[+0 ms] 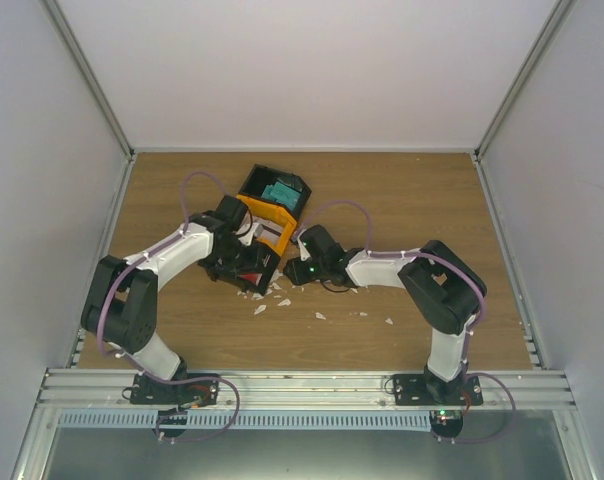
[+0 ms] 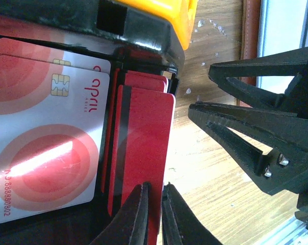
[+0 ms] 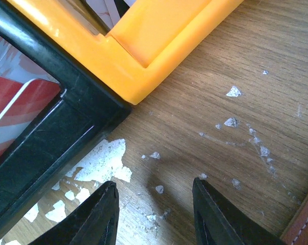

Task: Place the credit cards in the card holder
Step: Pick up the credit card from the storage box.

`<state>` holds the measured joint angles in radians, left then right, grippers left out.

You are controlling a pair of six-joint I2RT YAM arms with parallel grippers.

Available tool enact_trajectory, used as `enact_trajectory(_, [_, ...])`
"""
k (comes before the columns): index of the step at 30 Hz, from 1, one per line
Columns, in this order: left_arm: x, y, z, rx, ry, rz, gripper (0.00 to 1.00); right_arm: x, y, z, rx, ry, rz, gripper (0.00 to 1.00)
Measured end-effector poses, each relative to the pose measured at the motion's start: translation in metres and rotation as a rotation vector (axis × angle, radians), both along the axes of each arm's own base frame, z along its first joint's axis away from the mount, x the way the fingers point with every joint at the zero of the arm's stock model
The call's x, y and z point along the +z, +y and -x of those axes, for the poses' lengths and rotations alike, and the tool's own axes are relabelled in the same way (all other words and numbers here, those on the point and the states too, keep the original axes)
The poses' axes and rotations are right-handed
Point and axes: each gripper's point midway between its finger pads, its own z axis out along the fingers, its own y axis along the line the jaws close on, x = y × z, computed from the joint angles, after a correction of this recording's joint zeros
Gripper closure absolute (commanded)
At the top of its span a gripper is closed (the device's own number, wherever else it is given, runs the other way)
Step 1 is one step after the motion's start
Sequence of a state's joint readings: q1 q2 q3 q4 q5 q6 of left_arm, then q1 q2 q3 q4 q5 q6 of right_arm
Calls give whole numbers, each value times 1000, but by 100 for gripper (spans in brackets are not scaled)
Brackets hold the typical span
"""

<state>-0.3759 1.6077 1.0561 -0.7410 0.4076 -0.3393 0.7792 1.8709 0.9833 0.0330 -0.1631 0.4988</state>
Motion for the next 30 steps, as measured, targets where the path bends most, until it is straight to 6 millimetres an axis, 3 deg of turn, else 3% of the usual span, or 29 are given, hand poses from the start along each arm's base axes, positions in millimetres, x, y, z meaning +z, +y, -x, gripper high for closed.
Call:
enact_trajectory(7, [5,4,1,5,-18,-18,100,-1,-1,1,-5,7,4,58])
enact_trajectory(10, [9,7,0,11,-33,-29,100,1,-2,0,-12,8,0,57])
enact_trajectory(15, [25,16,-2,28,-79,-76,100,33,-6,-7,-47,-29,-60,55])
enact_trajectory(21, [66,22,-10,39,-205,-81,100,91,-21,-20,-108,-118,-179,52])
enact_trajectory(24, [93,19,-11,37,-289,-30,100,107,-37,-21,-146,-135,-230,46])
enact_trajectory(30, [148,-17,-20,12,-431,234,100,135,-81,-18,-212,-132,-372,32])
